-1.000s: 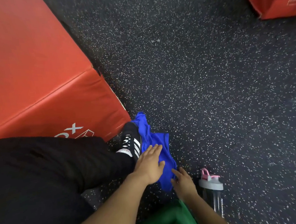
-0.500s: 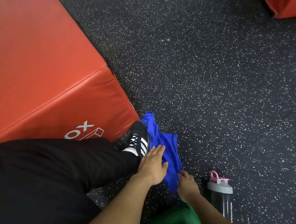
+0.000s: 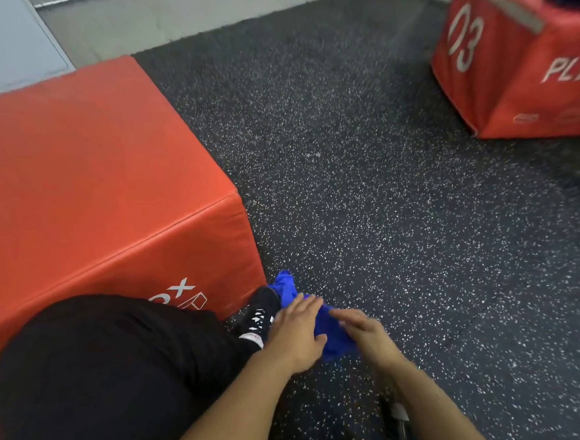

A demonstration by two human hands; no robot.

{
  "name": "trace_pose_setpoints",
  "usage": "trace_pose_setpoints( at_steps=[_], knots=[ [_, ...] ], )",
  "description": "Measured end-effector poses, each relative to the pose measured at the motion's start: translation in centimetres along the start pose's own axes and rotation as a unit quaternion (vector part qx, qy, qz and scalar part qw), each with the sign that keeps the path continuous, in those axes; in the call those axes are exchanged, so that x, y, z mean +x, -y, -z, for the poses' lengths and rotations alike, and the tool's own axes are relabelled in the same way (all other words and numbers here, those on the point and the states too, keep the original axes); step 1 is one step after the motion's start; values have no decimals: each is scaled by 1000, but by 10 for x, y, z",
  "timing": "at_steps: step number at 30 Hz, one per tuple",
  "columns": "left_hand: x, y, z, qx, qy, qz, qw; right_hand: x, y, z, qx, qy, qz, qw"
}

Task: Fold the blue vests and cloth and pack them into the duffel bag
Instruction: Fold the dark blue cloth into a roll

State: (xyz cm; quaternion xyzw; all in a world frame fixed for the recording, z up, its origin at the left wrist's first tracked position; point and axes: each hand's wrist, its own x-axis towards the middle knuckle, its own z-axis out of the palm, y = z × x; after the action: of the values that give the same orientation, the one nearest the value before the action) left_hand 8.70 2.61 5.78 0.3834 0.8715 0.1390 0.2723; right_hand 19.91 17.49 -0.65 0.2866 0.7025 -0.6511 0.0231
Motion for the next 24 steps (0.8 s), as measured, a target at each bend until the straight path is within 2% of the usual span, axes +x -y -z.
trace_pose_setpoints(
  at_steps=[4, 7, 12, 16, 19, 24],
  knots=[
    [-5, -7, 57, -9, -72, -23, 997, -9, 78, -3, 117, 16, 29, 993],
    [-19, -15, 112, -3, -131, -50, 990, -18, 143, -8, 154, 44, 76, 984],
    [-52, -4, 198, 46, -232, -64, 970, -23, 246, -20, 123, 89, 167, 974],
    [-80, 9, 239, -13, -275, -45, 960, -25, 315, -38, 18, 71, 257, 964],
    [-98, 24, 242, -26, -278, -24, 960, -14, 326, -48, -50, 49, 272, 960],
    [-104, 47, 229, -39, -267, -9, 963, 1, 285, -59, -125, 64, 231, 963]
  ],
)
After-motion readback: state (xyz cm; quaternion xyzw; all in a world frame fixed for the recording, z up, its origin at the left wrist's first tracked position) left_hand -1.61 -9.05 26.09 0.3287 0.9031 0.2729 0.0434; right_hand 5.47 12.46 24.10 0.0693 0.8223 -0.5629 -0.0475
